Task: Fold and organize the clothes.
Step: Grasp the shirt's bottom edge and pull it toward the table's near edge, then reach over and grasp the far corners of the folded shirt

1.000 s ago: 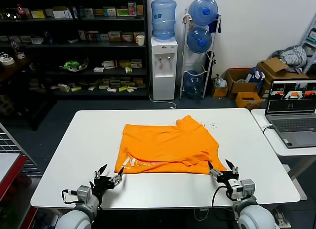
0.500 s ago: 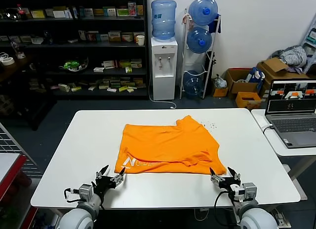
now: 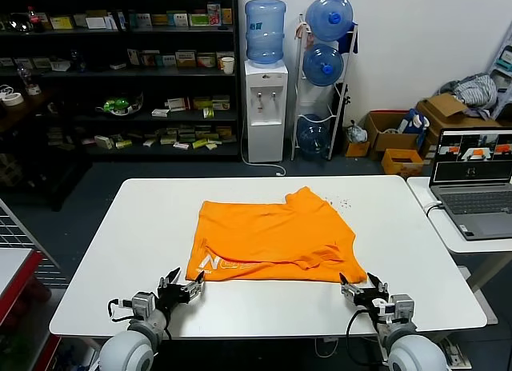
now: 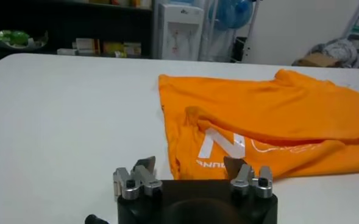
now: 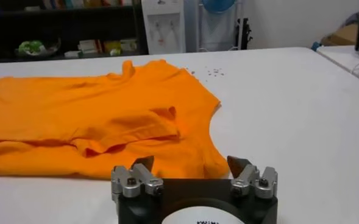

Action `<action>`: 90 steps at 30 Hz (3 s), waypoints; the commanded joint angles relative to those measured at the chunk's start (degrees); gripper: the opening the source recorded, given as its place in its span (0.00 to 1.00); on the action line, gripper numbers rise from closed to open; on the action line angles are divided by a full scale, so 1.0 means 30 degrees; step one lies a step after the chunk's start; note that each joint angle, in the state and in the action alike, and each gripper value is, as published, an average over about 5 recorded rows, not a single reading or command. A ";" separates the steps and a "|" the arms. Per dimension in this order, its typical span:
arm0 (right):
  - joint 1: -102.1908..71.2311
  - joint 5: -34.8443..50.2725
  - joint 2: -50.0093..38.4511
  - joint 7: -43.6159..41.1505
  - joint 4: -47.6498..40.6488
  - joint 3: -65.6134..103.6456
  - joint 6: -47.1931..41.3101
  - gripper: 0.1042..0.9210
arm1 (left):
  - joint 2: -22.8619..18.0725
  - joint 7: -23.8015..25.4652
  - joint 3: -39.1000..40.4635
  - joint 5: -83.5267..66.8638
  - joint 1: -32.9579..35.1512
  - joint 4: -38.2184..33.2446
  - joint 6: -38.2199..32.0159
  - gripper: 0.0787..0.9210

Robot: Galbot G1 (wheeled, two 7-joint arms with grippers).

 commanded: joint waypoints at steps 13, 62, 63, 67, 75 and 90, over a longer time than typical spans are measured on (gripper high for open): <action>-0.0146 0.0129 -0.0098 0.0141 0.0037 -0.0021 0.0137 0.22 | -0.0077 -0.0012 0.0105 0.0282 -0.0237 0.0356 -0.0001 0.25; 0.0578 0.3389 -0.4115 0.1753 0.4216 0.0978 -0.0604 0.47 | 0.4254 -0.3981 -0.3520 -0.4527 0.4162 -0.6921 0.2346 0.48; 0.2298 0.3573 -0.3768 0.1812 0.3297 0.0160 -0.0613 0.51 | 0.4275 -0.3642 -0.3470 -0.4632 0.3381 -0.6487 0.2074 0.51; 0.8769 0.4112 -0.1870 0.1969 -0.1202 -0.3592 -0.0801 0.65 | 0.3772 -0.2330 -0.2212 -0.4712 -0.0507 -0.3669 0.1389 0.65; 1.5416 0.3352 0.1972 0.1465 -0.8574 -0.7237 -0.1482 0.87 | 0.2005 0.0146 0.1020 -0.4386 -0.7926 0.4314 0.0952 0.87; 1.6159 0.1338 0.4326 0.0479 -1.3356 -0.7924 -0.2079 0.88 | 0.0232 0.0467 0.3109 -0.4405 -1.0457 0.8466 0.1772 0.88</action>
